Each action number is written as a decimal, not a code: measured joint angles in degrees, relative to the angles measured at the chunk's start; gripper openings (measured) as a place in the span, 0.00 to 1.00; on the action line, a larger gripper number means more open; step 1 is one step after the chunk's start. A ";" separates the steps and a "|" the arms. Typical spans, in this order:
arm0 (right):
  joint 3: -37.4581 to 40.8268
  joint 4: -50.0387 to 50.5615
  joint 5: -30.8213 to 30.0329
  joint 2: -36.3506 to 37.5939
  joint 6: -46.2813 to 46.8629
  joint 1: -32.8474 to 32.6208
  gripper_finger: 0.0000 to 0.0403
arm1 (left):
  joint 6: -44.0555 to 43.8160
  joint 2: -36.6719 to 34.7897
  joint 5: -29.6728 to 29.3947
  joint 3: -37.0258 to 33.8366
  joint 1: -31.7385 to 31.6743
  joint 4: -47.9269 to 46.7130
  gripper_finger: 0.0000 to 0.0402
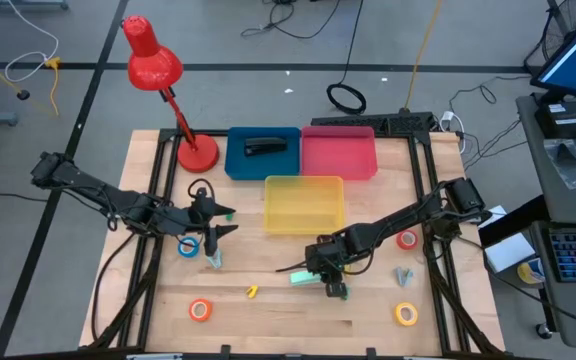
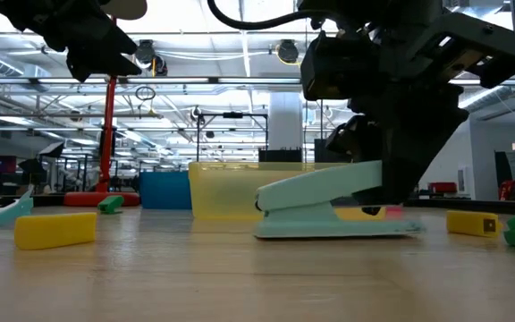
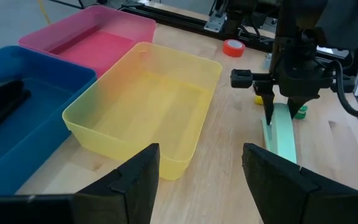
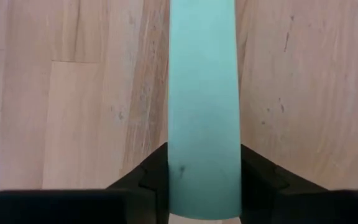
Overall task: Pick and place Stapler, Stapler remover, tape
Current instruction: Put the light green large stapler into the blue bin
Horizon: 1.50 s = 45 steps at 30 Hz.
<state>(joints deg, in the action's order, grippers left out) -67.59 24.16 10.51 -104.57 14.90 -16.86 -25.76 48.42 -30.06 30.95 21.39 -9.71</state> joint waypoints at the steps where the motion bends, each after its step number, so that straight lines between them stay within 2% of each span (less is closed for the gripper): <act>1: -0.01 0.02 0.01 0.20 0.04 0.01 0.29 | 0.00 0.00 0.00 0.01 0.01 0.13 0.57; 9: -0.05 -1.07 -1.85 5.52 3.05 0.01 0.29 | 3.36 0.04 1.34 0.01 0.02 5.52 0.57; 15: -1.99 -1.70 -11.32 10.89 4.16 0.20 0.29 | 12.46 2.57 1.76 0.63 0.42 15.45 0.57; 20: -6.71 -1.24 -18.67 12.24 1.77 1.65 0.29 | 17.39 7.65 1.97 4.67 0.44 16.60 0.57; 23: -8.71 -0.72 -19.87 12.19 -0.18 2.90 0.29 | 19.26 11.24 1.95 9.65 0.37 12.65 0.57; 29: -9.08 1.94 -19.97 12.07 -0.82 5.60 0.29 | 19.32 17.79 2.12 22.77 -0.79 -3.42 0.57; 35: -9.08 1.87 -21.26 12.13 -1.21 7.32 0.29 | 19.76 24.99 5.84 33.57 -3.83 -15.59 0.57; 40: -9.08 1.77 -21.45 12.13 -1.08 7.88 0.29 | 22.82 31.78 8.90 40.28 -6.82 -21.34 0.57; 45: -9.08 1.61 -22.87 12.13 -0.79 7.49 0.29 | 23.19 36.87 11.56 43.70 -9.67 -24.15 0.57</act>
<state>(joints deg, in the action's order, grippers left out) -76.66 25.77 -12.36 -92.44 14.11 -9.37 -2.57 85.29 -18.51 74.66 11.72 -33.86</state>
